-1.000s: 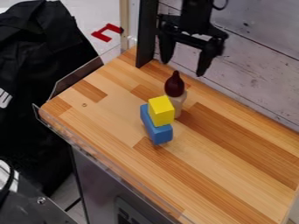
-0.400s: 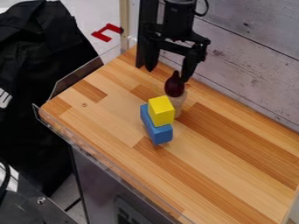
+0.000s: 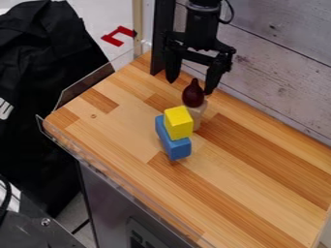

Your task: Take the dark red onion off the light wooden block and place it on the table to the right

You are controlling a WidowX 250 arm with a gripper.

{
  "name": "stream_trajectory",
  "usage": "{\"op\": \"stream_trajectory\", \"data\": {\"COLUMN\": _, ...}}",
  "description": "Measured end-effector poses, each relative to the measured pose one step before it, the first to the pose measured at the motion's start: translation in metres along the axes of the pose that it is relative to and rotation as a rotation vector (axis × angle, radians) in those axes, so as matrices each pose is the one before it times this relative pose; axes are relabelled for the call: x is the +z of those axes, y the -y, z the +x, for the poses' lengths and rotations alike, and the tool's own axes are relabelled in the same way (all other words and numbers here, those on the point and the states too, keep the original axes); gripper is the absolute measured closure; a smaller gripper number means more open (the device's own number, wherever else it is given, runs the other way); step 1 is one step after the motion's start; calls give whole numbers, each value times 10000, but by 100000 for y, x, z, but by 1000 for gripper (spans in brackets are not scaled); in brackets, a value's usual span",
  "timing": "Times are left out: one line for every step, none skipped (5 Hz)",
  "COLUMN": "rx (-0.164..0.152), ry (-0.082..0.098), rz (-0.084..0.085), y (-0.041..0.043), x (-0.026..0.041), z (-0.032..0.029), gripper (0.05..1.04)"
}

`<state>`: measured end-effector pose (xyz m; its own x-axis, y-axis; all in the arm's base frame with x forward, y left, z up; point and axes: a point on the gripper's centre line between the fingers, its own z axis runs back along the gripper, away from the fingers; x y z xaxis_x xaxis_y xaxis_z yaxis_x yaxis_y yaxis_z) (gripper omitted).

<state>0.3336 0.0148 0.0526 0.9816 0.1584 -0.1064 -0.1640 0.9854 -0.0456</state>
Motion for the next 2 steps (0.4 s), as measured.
{"op": "stream_trajectory", "data": {"rx": -23, "ry": -200, "rz": -11, "y": 3, "x": -672, "z": -53, "gripper": 133}}
{"op": "stream_trajectory", "data": {"rx": 86, "ry": 32, "rz": -40, "y": -195, "x": 53, "z": 174, "gripper": 410}}
